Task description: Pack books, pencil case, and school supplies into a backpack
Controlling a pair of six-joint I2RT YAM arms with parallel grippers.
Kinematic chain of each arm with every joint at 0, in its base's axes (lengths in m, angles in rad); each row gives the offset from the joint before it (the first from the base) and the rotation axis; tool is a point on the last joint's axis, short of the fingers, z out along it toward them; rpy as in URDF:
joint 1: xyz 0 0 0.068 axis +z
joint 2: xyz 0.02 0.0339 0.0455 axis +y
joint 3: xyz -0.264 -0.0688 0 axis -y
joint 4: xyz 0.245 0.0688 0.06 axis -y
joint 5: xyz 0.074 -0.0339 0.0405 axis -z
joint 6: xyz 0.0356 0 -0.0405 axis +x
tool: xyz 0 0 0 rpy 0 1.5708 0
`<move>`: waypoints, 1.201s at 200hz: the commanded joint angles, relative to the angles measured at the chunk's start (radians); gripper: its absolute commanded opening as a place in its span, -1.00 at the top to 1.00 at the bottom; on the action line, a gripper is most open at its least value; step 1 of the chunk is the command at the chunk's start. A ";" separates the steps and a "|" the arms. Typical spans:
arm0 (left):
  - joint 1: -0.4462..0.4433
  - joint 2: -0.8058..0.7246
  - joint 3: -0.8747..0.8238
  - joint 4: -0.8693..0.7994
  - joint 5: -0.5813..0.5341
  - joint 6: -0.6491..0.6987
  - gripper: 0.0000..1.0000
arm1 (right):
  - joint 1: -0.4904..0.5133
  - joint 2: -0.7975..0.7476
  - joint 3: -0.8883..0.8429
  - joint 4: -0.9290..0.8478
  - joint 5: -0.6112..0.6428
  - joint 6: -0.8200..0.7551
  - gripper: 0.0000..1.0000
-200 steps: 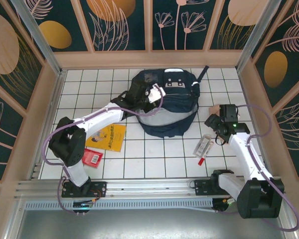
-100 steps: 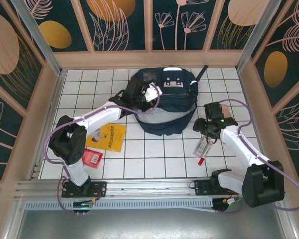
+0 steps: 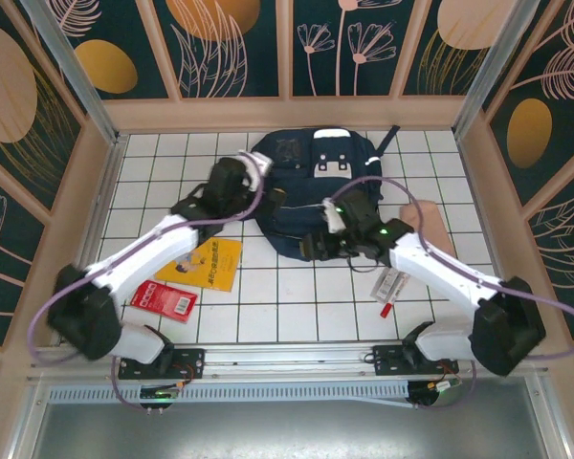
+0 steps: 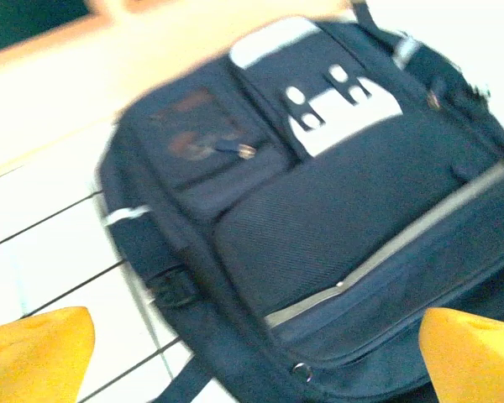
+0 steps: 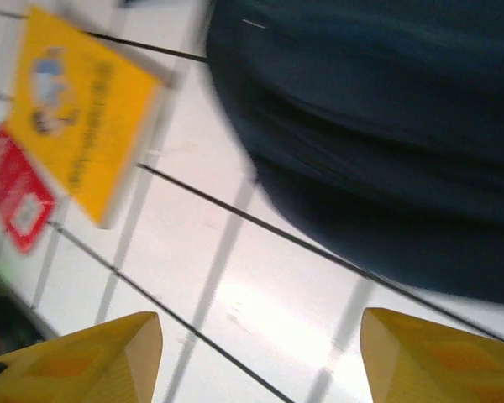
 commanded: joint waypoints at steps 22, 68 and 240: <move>0.220 -0.105 -0.055 -0.334 -0.052 -0.466 -0.98 | 0.088 0.312 0.227 0.157 -0.137 -0.115 -0.27; 0.462 -0.147 -0.226 -0.451 0.157 -0.680 -0.97 | 0.141 0.697 0.561 0.117 -0.167 -0.124 -0.20; 0.506 0.136 -0.458 -0.099 0.372 -0.714 -0.56 | 0.215 0.731 0.403 -0.042 -0.201 -0.082 0.77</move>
